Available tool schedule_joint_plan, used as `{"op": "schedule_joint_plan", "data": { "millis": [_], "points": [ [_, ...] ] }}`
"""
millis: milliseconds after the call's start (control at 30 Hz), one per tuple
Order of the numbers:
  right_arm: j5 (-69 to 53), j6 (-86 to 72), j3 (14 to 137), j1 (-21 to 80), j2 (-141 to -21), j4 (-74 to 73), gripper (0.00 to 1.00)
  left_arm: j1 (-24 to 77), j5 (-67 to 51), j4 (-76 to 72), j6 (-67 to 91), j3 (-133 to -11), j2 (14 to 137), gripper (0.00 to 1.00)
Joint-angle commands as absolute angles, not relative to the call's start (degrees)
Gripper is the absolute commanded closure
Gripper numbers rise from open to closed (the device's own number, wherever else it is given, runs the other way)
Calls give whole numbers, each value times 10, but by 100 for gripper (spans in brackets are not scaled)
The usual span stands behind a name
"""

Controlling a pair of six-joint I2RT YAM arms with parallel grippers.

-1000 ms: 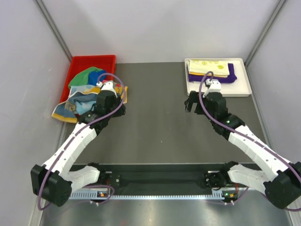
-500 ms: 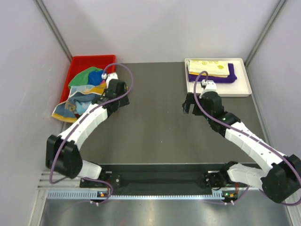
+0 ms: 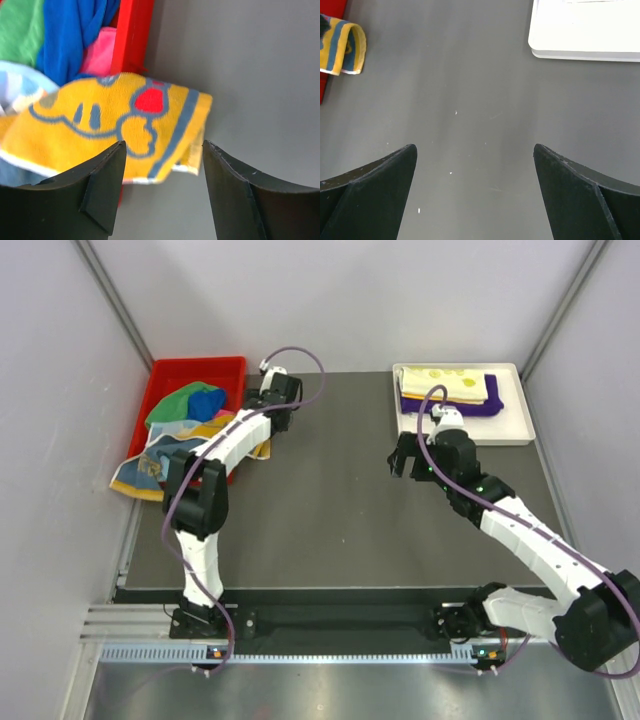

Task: Fold and stack the towels
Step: Grab crumpled towel

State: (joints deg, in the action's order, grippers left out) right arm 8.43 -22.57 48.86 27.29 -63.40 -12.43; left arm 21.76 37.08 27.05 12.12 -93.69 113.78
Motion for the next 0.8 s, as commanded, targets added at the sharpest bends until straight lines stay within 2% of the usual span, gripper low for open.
{"op": "schedule_joint_plan", "data": {
  "millis": [0, 200, 367, 467, 700, 767],
  "points": [
    [65, -229, 516, 261, -622, -111, 0, 214, 430, 280, 40, -989, 1186, 32],
    [50, -236, 505, 258, -607, -101, 0, 214, 456, 290, 9, -1012, 1243, 32],
    [36, -239, 497, 258, -608, -91, 0, 207, 517, 270, 9, -978, 1236, 33],
    [27, -249, 492, 258, -613, -84, 0, 200, 547, 262, 10, -962, 1228, 36],
    [13, -262, 491, 258, -622, -76, 0, 178, 570, 260, 11, -953, 1215, 55],
    [13, -262, 491, 258, -623, -75, 0, 174, 564, 260, 12, -952, 1208, 68]
  ]
}}
